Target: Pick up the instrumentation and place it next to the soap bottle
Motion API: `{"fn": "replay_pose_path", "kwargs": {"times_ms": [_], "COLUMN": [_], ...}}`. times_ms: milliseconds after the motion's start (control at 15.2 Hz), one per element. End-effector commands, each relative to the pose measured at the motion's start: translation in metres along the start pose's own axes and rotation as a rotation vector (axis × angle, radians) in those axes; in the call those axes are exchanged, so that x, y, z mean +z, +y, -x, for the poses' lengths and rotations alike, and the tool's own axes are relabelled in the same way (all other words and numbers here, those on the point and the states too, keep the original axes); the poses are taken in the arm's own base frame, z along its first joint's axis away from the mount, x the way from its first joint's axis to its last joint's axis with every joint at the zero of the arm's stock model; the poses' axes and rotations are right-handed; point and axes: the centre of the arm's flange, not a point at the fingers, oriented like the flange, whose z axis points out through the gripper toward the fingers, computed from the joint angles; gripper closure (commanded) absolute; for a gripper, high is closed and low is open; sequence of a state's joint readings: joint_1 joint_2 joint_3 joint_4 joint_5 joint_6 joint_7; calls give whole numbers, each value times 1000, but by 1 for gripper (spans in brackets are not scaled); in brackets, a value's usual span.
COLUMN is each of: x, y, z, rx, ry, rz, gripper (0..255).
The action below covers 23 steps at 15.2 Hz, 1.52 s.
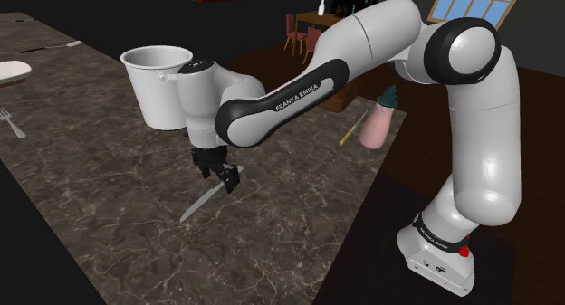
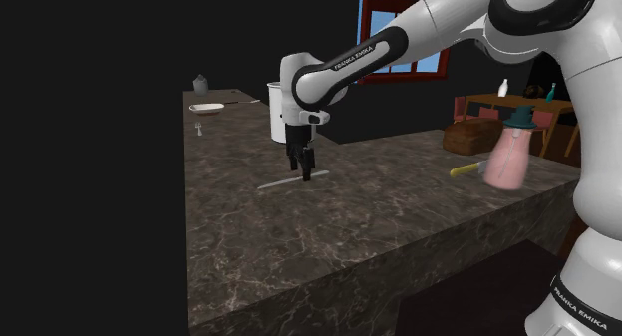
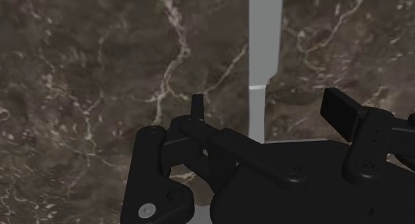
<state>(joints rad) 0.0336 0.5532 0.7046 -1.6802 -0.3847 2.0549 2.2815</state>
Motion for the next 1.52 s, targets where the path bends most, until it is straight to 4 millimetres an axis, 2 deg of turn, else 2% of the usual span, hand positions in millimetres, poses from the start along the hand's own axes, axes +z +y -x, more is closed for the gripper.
{"fn": "replay_pose_path", "kwargs": {"times_ms": [0,594,1452], "x": [0,0,-69], "y": [0,0,2], "z": [0,0,-1], "rx": [0,0,0], "ry": [0,0,0], "rz": [0,0,0], "gripper": [255,255,255]}}
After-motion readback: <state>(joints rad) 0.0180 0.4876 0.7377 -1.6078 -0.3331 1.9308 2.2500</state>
